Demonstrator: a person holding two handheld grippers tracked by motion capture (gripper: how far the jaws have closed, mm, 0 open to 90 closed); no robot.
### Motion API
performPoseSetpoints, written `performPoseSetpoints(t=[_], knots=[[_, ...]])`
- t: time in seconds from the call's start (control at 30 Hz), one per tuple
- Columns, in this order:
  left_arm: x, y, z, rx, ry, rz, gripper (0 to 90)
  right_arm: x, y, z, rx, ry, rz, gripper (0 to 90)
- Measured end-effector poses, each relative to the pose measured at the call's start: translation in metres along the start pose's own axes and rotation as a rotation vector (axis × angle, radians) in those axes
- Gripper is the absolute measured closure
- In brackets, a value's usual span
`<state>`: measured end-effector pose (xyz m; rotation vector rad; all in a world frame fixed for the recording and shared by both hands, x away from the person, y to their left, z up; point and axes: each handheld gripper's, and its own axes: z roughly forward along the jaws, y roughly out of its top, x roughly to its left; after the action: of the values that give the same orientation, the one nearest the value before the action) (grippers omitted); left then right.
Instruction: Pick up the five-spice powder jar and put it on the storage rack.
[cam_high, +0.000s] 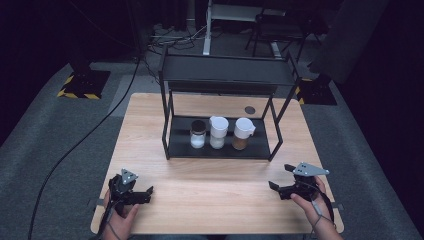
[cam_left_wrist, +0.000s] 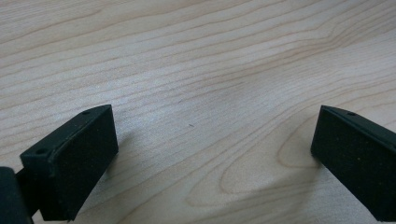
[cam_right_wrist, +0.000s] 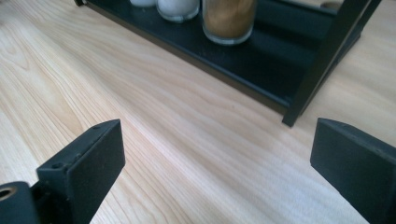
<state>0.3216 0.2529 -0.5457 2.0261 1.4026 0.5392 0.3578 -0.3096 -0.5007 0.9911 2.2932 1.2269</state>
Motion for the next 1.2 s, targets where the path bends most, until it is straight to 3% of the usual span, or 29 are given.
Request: performPoseSetpoints(t=[0.23,0.87,1.2], knots=[[0.0,0.0,0.0,0.0,-0.001,-0.001,0.2,-0.004,-0.014,0.004,0.016,-0.013,0.022,3.1],[0.0,0.0,0.0,0.0,-0.001,-0.001,0.2,-0.005,-0.039,0.016,0.108,-0.03,0.024,3.1],[0.0,0.0,0.0,0.0,-0.001,-0.002,0.2,-0.004,-0.041,0.02,0.183,-0.029,-0.006,1.6]])
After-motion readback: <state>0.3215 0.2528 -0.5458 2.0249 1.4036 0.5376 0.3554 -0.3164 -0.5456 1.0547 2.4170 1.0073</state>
